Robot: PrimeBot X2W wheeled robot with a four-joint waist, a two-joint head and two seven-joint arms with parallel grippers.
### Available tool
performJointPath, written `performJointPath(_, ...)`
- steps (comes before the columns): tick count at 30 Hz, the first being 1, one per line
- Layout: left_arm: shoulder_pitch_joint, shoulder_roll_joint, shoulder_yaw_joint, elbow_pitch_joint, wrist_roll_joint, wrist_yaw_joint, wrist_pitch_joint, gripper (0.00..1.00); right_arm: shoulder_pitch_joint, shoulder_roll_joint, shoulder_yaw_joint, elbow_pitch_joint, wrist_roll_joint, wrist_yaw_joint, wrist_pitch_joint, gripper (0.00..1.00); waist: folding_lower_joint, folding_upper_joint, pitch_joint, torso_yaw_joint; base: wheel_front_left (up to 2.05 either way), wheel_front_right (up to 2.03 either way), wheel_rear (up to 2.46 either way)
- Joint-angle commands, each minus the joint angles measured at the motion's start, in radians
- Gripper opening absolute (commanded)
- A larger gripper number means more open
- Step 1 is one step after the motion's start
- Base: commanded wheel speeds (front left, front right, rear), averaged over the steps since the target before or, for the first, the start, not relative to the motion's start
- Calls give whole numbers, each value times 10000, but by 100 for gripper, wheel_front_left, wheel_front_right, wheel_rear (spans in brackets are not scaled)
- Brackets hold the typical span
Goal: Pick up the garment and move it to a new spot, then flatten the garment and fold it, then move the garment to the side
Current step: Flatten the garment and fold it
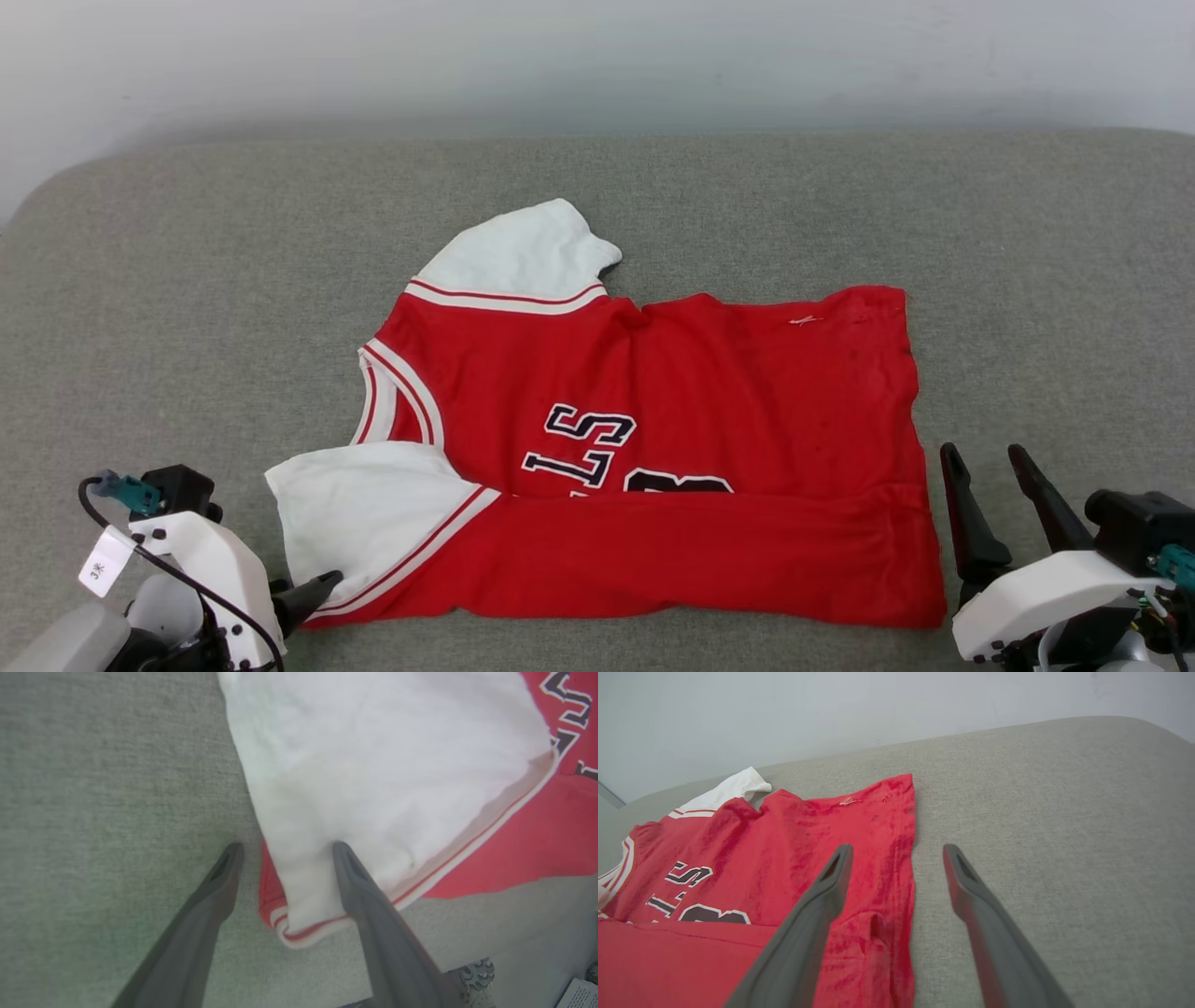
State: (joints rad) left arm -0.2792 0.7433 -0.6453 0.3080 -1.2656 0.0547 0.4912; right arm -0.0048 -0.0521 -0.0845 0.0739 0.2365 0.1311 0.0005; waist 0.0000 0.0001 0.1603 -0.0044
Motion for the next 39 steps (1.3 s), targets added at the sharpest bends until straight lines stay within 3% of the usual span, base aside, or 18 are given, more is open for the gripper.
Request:
performJointPath(1, 258, -366, -295, 148, -88, -50, 182, 87, -188, 25, -28, 7, -14, -8, 3, 100, 0, -1, 100, -69, 0, 0, 0)
performJointPath(3, 332, -651, -441, 273, -219, -171, 358, 10, -204, 24, -144, -45, -65, -8, 85, 100, 0, -1, 145, -91, 0, 0, 0)
performJointPath(4, 344, -772, -467, 345, -296, -216, 388, 0, -201, 25, -184, -73, -88, -8, 146, 100, 0, -1, 154, -93, 0, 0, 0)
performJointPath(7, 250, -972, -474, 464, -183, -402, 126, 0, -179, 26, -431, -233, -156, -7, 481, 100, 0, -1, 74, -23, 0, 0, 0)
performJointPath(10, 38, -825, -336, 528, 42, -476, -255, 0, -3, 2, -630, -370, -112, -8, 1354, 100, 0, -1, -96, 96, 0, 0, 0)
performJointPath(18, -370, -418, 3, -152, 711, -345, -1224, 0, 394, -633, -772, -650, 191, -7, 5449, 100, 0, -1, -505, 493, 0, 0, 0)
performJointPath(21, -437, -400, -1, -637, 908, -170, -1354, 0, 389, -733, -586, -790, 400, -8, 6481, 100, 0, -1, -462, 645, 0, 0, 0)
performJointPath(26, -552, -316, -35, -1274, 1136, 4, -1425, 0, 367, -740, -286, -689, 580, -8, 7490, 100, 0, -1, -239, 842, 0, 0, 0)
performJointPath(33, -361, -328, -52, -1585, 1209, 109, -1566, 0, 366, -568, -15, 259, 763, -7, 8072, 100, 0, -1, -1, 964, 0, 0, 0)
performJointPath(34, -320, -338, -58, -1572, 1216, 124, -1605, 0, 354, -513, 23, 376, 863, -7, 8089, 34, 0, -1, -8, 970, 0, 0, 0)
performJointPath(35, -300, -362, -61, -1561, 1211, 124, -1617, 0, 344, -493, 75, 450, 896, -5, 8111, 0, 0, -1, -31, 974, 0, 0, 0)
performJointPath(39, -131, -428, -101, -1474, 1316, 314, -1777, 0, 286, -566, 81, 539, 1061, -7, 7997, 0, 0, -1, -337, 988, 0, 0, 0)
